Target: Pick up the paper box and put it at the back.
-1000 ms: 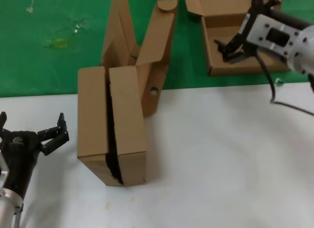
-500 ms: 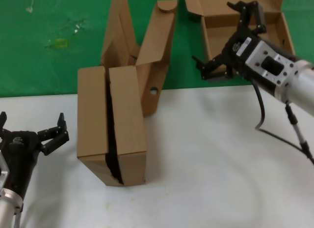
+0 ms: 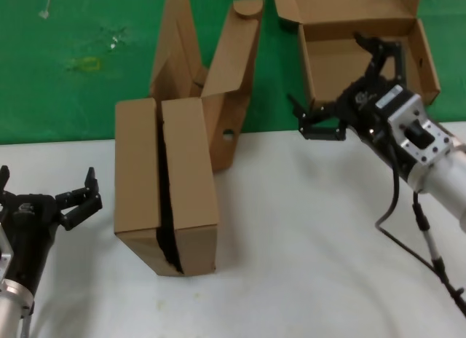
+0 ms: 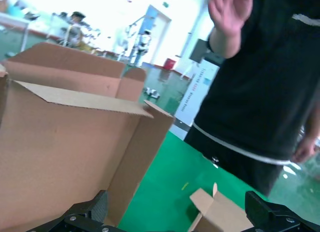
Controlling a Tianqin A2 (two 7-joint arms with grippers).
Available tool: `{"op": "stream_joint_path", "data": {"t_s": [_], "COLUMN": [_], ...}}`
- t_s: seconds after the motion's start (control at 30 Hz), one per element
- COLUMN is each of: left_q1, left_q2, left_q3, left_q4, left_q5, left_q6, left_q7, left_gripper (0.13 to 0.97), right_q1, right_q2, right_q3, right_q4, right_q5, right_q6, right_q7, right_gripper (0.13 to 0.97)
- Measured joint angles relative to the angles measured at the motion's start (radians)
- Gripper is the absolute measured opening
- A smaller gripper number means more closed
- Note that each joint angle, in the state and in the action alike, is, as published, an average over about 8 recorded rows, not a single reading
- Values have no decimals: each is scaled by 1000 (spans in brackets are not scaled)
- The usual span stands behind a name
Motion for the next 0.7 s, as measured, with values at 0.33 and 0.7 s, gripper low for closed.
{"op": "stream_joint_path", "data": {"t_s": [0.33,0.7], "left_q1": [0,1], "left_q2": [-1,-3], "left_q3": [1,2], "left_q4": [-1,-2], "left_q5": [1,2], "left_q6": [-1,-3], "left_q7": [-2,-3], "left_gripper": [966,966], "right_q1": [-116,-243], "right_q2": [-20,-42], "right_q3": [22,46], "right_q4": [-23,-48], "right_q5": [197,412], "right_q6": [148,311], "right_q7": [-68,-143], "right_gripper": [966,966]}}
